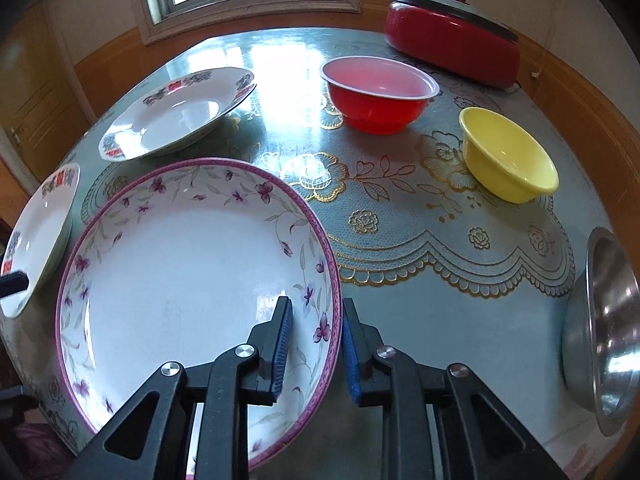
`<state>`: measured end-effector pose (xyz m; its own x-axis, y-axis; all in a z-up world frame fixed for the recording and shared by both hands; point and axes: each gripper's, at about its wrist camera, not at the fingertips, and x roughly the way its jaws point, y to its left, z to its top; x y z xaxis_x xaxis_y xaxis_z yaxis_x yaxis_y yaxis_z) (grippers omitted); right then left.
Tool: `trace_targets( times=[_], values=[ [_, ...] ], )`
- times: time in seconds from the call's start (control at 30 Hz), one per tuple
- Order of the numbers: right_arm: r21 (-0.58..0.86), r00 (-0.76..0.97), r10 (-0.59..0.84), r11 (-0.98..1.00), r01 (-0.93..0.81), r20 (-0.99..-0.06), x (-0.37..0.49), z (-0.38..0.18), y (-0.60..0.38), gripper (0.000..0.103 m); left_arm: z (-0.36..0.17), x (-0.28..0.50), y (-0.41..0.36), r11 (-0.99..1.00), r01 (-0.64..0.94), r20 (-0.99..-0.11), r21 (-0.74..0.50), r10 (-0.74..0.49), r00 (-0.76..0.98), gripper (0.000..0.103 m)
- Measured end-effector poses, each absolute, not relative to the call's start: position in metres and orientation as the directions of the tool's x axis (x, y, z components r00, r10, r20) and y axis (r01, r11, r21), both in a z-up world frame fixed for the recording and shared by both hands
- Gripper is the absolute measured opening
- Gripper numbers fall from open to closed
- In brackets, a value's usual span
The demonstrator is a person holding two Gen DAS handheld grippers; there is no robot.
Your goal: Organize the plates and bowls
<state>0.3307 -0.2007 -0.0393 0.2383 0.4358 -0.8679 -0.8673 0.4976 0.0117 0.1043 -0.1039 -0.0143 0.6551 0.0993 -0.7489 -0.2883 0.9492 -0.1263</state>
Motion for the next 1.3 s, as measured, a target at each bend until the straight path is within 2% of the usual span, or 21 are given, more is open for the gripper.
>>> trace_targets(
  times=[0.17, 0.27, 0.37, 0.57, 0.7, 0.77, 0.8, 0.87, 1.0, 1.07, 1.13, 1.3],
  values=[
    [0.019, 0.174, 0.460, 0.386, -0.922, -0.871, 0.344, -0.035, -0.194, 0.024, -0.020, 0.110, -0.116, 0.897, -0.416, -0.748, -0.150, 0.172, 0.641, 0.097],
    [0.039, 0.137, 0.499, 0.326, -0.944, -0.856, 0.353, -0.033, -0.173, 0.030, -0.023, 0.113, -0.126, 0.867, -0.477, -0.753, -0.144, 0.217, 0.622, 0.082],
    [0.033, 0.114, 0.509, 0.272, -0.962, -0.853, 0.357, -0.039, -0.153, 0.033, -0.028, 0.116, -0.136, 0.840, -0.525, -0.762, -0.138, 0.249, 0.598, 0.079],
    [0.127, -0.007, 0.545, 0.182, -0.975, -0.838, 0.370, -0.045, -0.144, 0.034, -0.038, 0.120, -0.152, 0.779, -0.606, -0.769, -0.158, 0.288, 0.570, 0.071],
    [0.129, -0.036, 0.552, 0.132, -0.983, -0.833, 0.368, -0.044, -0.143, 0.034, -0.041, 0.119, -0.147, 0.739, -0.645, -0.765, -0.197, 0.296, 0.572, 0.059],
    [0.111, -0.032, 0.552, 0.110, -0.988, -0.833, 0.364, -0.045, -0.144, 0.034, -0.044, 0.121, -0.140, 0.716, -0.658, -0.767, -0.233, 0.281, 0.578, 0.057],
    [0.114, -0.039, 0.550, 0.104, -0.988, -0.835, 0.364, -0.045, -0.145, 0.034, -0.046, 0.122, -0.136, 0.702, -0.666, -0.770, -0.254, 0.270, 0.578, 0.051],
    [0.105, -0.039, 0.545, 0.090, -0.990, -0.838, 0.362, -0.045, -0.150, 0.032, -0.047, 0.124, -0.131, 0.680, -0.681, -0.771, -0.271, 0.270, 0.577, 0.043],
    [0.090, -0.012, 0.551, 0.115, -0.989, -0.834, 0.365, -0.045, -0.169, 0.025, -0.048, 0.132, -0.142, 0.719, -0.678, -0.778, -0.154, 0.334, 0.532, 0.039],
    [0.112, -0.012, 0.560, 0.144, -0.983, -0.829, 0.370, -0.045, -0.182, 0.021, -0.048, 0.132, -0.146, 0.739, -0.654, -0.775, -0.165, 0.313, 0.549, 0.038],
    [0.141, -0.021, 0.566, 0.170, -0.975, -0.824, 0.375, -0.045, -0.196, 0.017, -0.048, 0.131, -0.145, 0.735, -0.655, -0.778, -0.177, 0.303, 0.551, 0.033],
    [0.181, -0.023, 0.584, 0.214, -0.960, -0.811, 0.379, -0.045, -0.220, 0.014, -0.048, 0.131, -0.142, 0.727, -0.656, -0.777, -0.203, 0.288, 0.560, 0.026]
  ],
)
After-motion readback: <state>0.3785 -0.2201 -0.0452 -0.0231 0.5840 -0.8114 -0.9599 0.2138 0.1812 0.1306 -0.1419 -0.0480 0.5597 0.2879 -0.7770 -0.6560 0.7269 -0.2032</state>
